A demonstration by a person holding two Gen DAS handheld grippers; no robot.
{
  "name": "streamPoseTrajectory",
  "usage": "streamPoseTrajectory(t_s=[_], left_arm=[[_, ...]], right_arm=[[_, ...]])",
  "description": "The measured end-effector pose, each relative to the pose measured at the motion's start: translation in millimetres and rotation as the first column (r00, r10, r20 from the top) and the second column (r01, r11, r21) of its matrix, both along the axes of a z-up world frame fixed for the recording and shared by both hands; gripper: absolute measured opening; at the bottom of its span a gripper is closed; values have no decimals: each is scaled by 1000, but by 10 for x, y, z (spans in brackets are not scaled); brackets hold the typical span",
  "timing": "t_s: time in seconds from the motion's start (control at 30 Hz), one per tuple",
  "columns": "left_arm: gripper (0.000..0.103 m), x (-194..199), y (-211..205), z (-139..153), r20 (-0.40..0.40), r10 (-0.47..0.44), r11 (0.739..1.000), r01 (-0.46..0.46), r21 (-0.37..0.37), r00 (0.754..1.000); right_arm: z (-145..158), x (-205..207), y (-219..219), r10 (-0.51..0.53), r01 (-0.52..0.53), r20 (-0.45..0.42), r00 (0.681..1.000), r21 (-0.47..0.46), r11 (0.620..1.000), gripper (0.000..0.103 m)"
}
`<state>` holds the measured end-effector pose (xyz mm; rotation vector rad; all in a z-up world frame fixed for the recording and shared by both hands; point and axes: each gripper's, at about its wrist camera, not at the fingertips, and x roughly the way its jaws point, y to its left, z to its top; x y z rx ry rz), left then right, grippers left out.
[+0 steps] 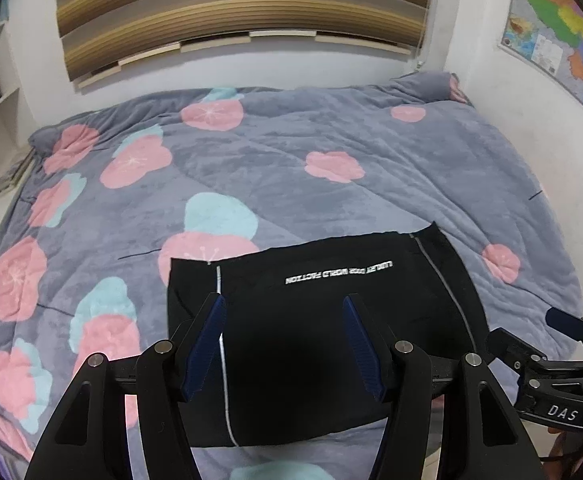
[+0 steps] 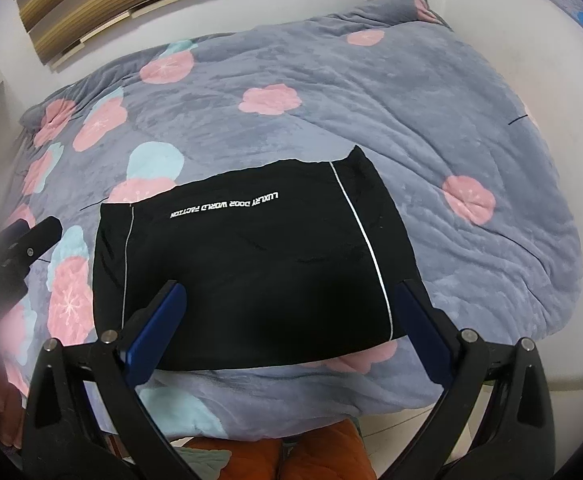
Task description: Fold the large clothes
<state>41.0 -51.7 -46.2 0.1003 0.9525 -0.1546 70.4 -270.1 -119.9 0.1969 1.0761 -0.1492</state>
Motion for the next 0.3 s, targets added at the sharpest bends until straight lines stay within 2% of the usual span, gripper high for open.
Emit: streamPoseTrajectory(t_s=[0.1, 0.3], left_arm=[[63, 11, 29, -31, -12, 19, 1000, -19, -7, 1000], [63, 15, 139, -13, 25, 75, 997, -74, -18, 997]], right_arm=[[-20, 15, 17, 14, -14, -4, 1000, 2, 1000, 101], [-26, 32, 27, 26, -26, -3, 1000, -3, 1000, 101]])
